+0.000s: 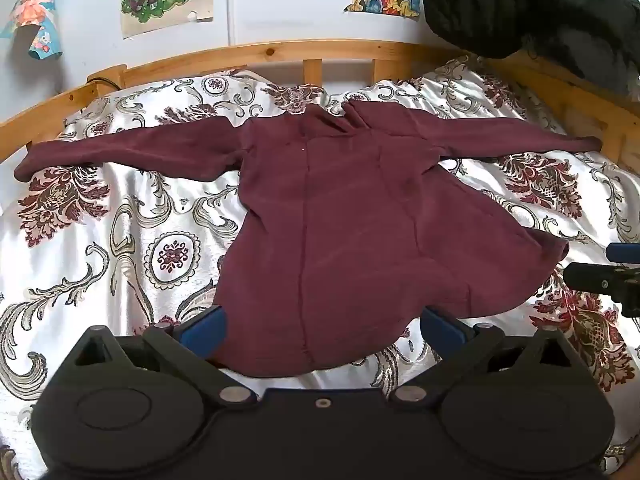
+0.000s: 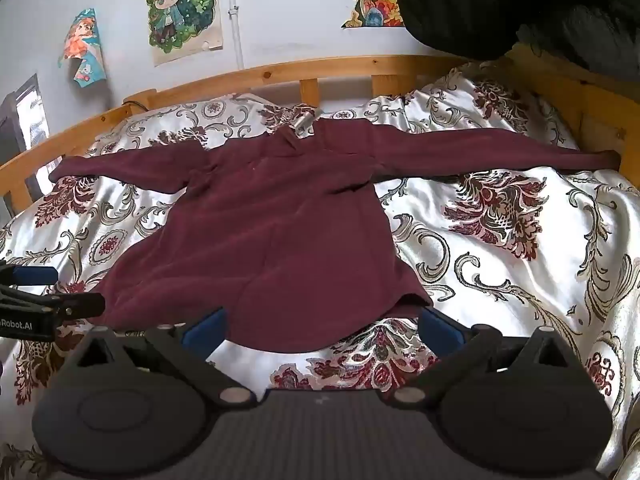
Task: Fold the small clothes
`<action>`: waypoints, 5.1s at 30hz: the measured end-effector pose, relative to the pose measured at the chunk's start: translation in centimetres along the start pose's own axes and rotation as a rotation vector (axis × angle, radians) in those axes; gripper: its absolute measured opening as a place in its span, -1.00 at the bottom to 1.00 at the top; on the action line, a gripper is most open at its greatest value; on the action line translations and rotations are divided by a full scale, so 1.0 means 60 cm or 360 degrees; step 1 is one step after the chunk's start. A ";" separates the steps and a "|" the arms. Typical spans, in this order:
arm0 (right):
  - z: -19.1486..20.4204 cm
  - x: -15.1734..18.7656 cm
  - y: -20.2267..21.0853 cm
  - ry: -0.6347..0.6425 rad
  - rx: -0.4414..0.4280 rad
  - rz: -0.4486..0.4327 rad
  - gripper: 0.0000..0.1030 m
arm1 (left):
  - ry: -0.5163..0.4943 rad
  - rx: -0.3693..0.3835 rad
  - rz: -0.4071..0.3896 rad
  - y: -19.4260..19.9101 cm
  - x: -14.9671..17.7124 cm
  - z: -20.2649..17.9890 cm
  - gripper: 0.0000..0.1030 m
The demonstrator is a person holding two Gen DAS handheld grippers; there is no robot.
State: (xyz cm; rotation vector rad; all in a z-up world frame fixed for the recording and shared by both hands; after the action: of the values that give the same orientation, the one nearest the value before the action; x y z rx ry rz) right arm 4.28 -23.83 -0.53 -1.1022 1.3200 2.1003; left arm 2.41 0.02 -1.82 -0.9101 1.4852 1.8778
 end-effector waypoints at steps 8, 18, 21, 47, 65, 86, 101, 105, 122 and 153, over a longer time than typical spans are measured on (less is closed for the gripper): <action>-0.006 0.003 -0.002 -0.0026 0.0003 -0.0008 0.99 | -0.0017 -0.0002 0.0002 -0.007 0.012 0.007 0.99; -0.007 0.004 -0.003 -0.0064 -0.0019 0.0003 0.99 | -0.0054 -0.0030 0.0006 -0.004 0.004 -0.003 0.99; -0.007 0.004 -0.003 -0.0065 -0.0020 0.0004 0.99 | -0.0054 -0.0033 0.0006 -0.004 0.004 -0.003 0.99; -0.012 0.002 -0.001 -0.0111 -0.0042 -0.0011 0.99 | -0.0066 -0.0029 0.0000 0.001 0.005 -0.006 0.99; -0.013 0.002 -0.001 -0.0124 -0.0042 -0.0010 0.99 | -0.0078 -0.0035 0.0003 0.003 0.002 -0.008 0.99; -0.016 0.002 -0.002 -0.0137 -0.0044 -0.0005 0.99 | -0.0059 -0.0045 0.0028 -0.005 0.005 -0.003 0.99; -0.046 -0.004 -0.001 -0.0264 0.0151 0.0052 0.99 | -0.0220 -0.0167 0.0080 -0.029 -0.036 -0.018 0.99; -0.069 -0.008 0.003 -0.0351 0.0199 0.0076 0.99 | -0.0380 -0.0165 0.0095 -0.031 -0.105 -0.020 0.99; -0.241 -0.124 -0.040 -0.0358 0.0294 -0.0025 0.99 | -0.0312 -0.0234 0.0157 -0.156 -0.270 -0.110 0.99; -0.621 -0.233 -0.117 -0.0734 0.0616 -0.0904 -0.81 | 0.0074 -0.0240 0.0372 -0.301 -0.247 -0.109 0.99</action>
State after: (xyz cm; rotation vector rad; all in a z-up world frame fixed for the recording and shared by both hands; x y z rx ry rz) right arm 32.34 -52.88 -1.89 -0.6657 0.9805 1.4782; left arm 26.54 -2.76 -1.58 -0.8848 1.5508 2.1756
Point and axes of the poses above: each gripper's, at about its wrist camera, not at the fingertips, and y roughly against the way its jaws point, z to its left, x to its underside, the point moved 3 cm from there along -y, roughly the way its jaws point, and after that the axes turned 13 degrees about -x, right-handed, at the moved point
